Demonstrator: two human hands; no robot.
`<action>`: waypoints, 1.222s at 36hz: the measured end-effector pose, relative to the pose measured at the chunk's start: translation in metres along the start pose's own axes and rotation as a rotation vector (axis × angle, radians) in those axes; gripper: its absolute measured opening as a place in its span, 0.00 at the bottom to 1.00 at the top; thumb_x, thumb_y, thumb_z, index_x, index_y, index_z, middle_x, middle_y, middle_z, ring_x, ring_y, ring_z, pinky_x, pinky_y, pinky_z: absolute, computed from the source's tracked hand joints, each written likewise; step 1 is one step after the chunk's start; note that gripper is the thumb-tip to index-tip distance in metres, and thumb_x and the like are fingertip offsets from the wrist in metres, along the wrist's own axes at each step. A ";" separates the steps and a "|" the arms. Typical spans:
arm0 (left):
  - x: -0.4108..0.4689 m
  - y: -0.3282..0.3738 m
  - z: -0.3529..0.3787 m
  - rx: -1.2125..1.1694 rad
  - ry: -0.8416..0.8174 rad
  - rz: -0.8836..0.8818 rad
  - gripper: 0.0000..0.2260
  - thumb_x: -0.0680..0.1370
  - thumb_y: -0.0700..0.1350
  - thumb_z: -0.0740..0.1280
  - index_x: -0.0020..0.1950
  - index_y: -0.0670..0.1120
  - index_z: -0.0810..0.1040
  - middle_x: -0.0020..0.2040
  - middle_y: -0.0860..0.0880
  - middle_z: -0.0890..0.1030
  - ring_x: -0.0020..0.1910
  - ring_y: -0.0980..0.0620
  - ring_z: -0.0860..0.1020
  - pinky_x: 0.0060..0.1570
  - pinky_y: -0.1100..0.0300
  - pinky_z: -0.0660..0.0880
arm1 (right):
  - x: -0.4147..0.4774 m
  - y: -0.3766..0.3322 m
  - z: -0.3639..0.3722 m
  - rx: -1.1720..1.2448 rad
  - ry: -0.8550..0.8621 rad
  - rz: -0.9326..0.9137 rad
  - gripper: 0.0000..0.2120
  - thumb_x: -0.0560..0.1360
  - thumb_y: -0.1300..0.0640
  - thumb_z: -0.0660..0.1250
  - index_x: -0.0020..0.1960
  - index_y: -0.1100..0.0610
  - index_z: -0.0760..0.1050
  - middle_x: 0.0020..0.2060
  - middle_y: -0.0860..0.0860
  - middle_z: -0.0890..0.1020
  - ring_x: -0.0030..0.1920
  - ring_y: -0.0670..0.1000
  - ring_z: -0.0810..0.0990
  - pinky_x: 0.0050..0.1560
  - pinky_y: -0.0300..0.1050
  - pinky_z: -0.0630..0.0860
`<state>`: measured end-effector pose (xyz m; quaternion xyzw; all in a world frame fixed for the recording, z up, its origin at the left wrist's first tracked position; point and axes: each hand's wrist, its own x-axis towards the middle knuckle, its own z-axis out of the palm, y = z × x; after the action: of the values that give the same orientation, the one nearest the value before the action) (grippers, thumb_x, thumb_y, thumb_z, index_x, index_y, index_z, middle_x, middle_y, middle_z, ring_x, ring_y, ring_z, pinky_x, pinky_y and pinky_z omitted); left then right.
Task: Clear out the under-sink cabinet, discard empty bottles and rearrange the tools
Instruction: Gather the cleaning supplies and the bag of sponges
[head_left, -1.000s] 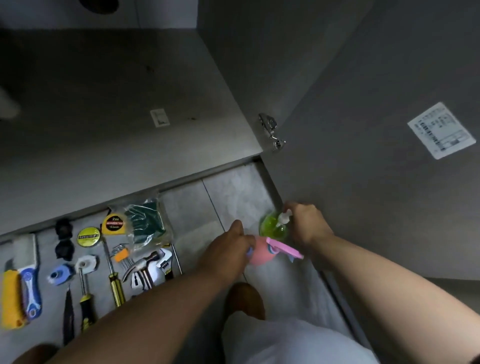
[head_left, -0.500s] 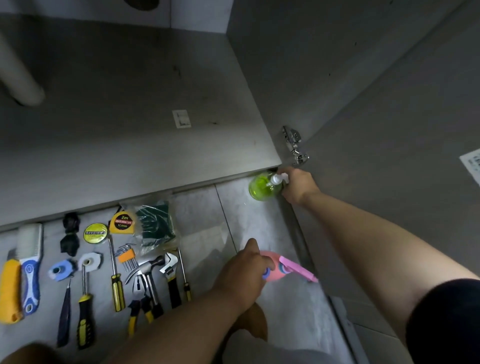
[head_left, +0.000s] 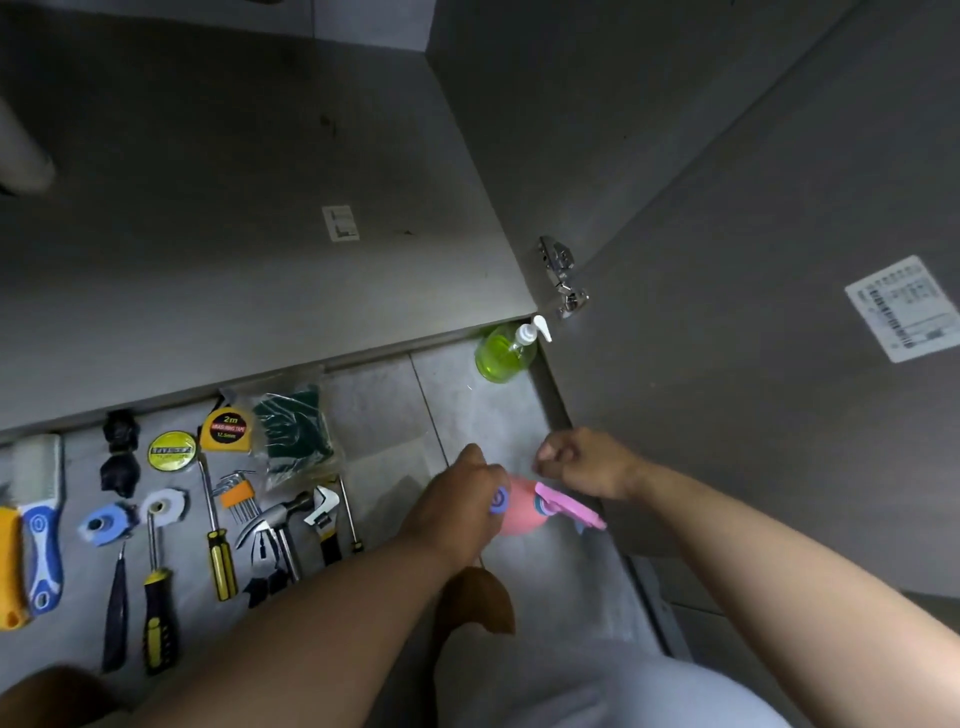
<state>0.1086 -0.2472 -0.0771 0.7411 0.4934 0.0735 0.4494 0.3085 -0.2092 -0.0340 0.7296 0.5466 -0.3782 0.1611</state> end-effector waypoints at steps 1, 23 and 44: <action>0.000 -0.001 -0.002 -0.018 0.013 -0.021 0.07 0.78 0.43 0.71 0.55 0.46 0.80 0.56 0.46 0.72 0.51 0.43 0.80 0.54 0.54 0.77 | -0.008 0.006 0.005 0.013 -0.023 -0.009 0.06 0.74 0.49 0.71 0.48 0.51 0.83 0.43 0.45 0.86 0.46 0.49 0.84 0.49 0.41 0.79; 0.005 -0.015 0.005 -0.279 0.070 -0.160 0.15 0.74 0.42 0.76 0.61 0.46 0.83 0.56 0.44 0.77 0.52 0.47 0.80 0.58 0.57 0.79 | 0.041 -0.017 -0.021 -0.156 0.479 0.080 0.20 0.83 0.45 0.58 0.55 0.60 0.79 0.52 0.65 0.82 0.54 0.66 0.81 0.50 0.51 0.76; 0.014 -0.008 0.010 -0.370 0.155 -0.301 0.18 0.73 0.49 0.78 0.62 0.49 0.84 0.55 0.53 0.86 0.53 0.54 0.83 0.57 0.58 0.80 | -0.006 -0.021 0.025 -0.290 0.539 -0.375 0.23 0.68 0.67 0.66 0.62 0.57 0.74 0.56 0.56 0.74 0.53 0.61 0.75 0.50 0.54 0.76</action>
<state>0.1159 -0.2412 -0.0937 0.5564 0.6094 0.1516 0.5441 0.2788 -0.2222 -0.0425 0.6597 0.7418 -0.1134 0.0409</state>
